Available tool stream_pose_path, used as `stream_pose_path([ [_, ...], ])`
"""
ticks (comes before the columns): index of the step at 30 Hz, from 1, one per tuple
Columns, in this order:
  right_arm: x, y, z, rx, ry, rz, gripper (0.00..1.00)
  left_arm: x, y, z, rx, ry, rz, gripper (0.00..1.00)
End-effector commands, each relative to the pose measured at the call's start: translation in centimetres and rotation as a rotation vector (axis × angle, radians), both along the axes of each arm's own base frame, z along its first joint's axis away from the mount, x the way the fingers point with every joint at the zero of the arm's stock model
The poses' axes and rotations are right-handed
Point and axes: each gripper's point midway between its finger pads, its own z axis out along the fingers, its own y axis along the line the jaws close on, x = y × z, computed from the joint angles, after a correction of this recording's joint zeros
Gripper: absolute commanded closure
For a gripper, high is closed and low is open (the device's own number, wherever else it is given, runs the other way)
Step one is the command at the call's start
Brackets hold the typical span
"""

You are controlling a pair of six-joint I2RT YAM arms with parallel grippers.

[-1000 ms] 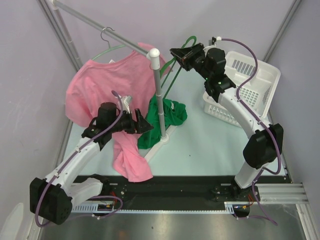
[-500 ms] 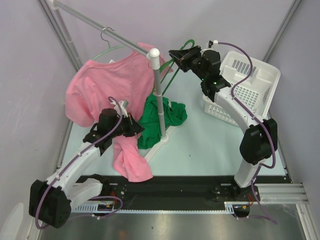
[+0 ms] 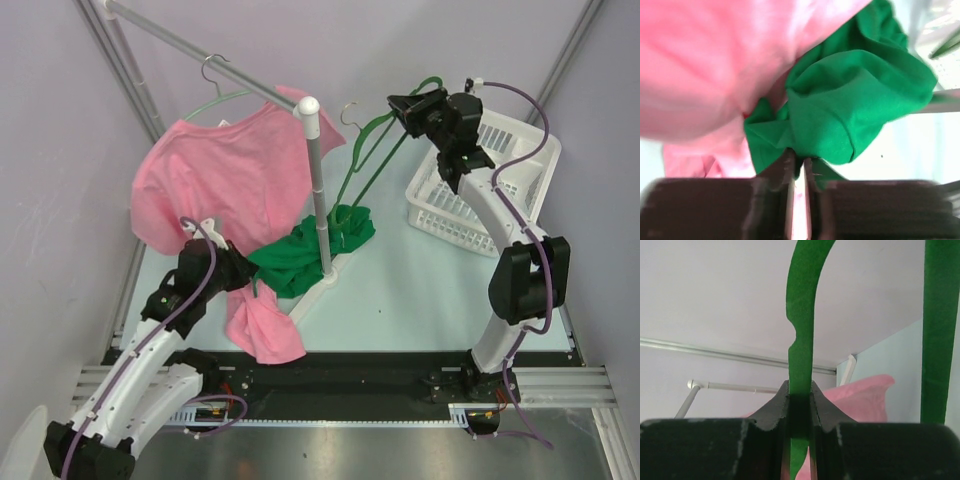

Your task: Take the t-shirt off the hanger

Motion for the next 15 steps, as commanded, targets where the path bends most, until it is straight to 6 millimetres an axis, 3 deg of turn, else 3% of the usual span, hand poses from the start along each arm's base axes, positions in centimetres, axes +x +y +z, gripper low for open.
stream_pose_path([
  [1,-2.4,1.9,4.5,0.042,-0.1,0.101,1.0,-0.1,1.0,2.2,0.04,-0.034,0.022,0.57],
  [3,-2.8,2.6,5.2,0.041,-0.117,0.118,1.0,-0.4,0.3,4.8,0.03,-0.098,-0.045,0.31],
  [5,-3.5,3.8,5.9,0.044,-0.134,0.136,1.0,-0.6,0.0,7.7,0.03,-0.171,-0.086,0.16],
  [10,-5.0,7.0,6.2,0.088,-0.13,0.185,1.0,-0.1,-2.9,14.7,-0.04,-0.356,-0.249,0.12],
  [13,-5.9,9.3,6.6,0.136,-0.131,0.216,1.0,1.0,-4.7,17.1,-0.078,-0.419,-0.325,0.16],
  [15,-6.5,10.9,6.8,0.164,-0.136,0.24,1.0,2.7,-5.6,16.6,-0.076,-0.403,-0.341,0.19],
])
